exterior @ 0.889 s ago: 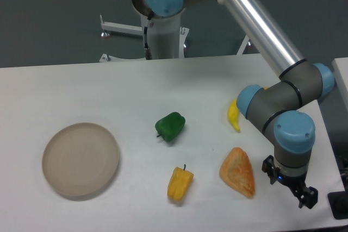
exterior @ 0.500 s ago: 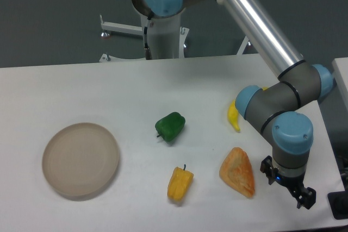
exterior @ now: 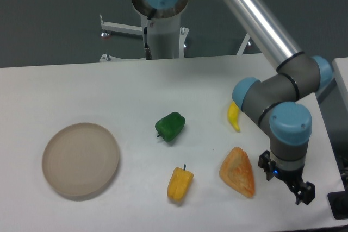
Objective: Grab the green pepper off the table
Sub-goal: 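Raise the open gripper up from beside the orange slice, then move the open gripper over the green bell pepper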
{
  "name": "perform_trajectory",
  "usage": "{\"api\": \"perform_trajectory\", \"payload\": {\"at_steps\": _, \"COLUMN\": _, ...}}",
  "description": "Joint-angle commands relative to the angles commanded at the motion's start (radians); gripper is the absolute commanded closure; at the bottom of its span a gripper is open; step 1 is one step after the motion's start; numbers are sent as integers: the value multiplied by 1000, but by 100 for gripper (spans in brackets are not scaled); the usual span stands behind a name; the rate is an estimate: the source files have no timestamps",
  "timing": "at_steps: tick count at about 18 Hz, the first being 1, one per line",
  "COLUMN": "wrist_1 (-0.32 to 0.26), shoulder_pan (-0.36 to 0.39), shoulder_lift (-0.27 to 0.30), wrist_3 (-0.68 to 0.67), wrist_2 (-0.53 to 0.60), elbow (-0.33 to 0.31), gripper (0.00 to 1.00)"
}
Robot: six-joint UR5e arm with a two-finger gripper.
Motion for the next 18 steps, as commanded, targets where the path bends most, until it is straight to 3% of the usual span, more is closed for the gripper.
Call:
{"api": "perform_trajectory", "payload": {"at_steps": 10, "wrist_1": -5, "shoulder_pan": 11, "shoulder_lift": 278, "wrist_3": -239, "wrist_2": -11, "elbow": -394, "gripper": 0}}
{"api": "perform_trajectory", "payload": {"at_steps": 15, "wrist_1": 0, "shoulder_pan": 9, "shoulder_lift": 393, "wrist_3": -299, "wrist_2": -185, "elbow": -584, "gripper": 0}}
{"api": "perform_trajectory", "payload": {"at_steps": 18, "wrist_1": 11, "shoulder_pan": 3, "shoulder_lift": 433, "wrist_3": -304, "wrist_2": -264, "elbow": -684, "gripper": 0}}
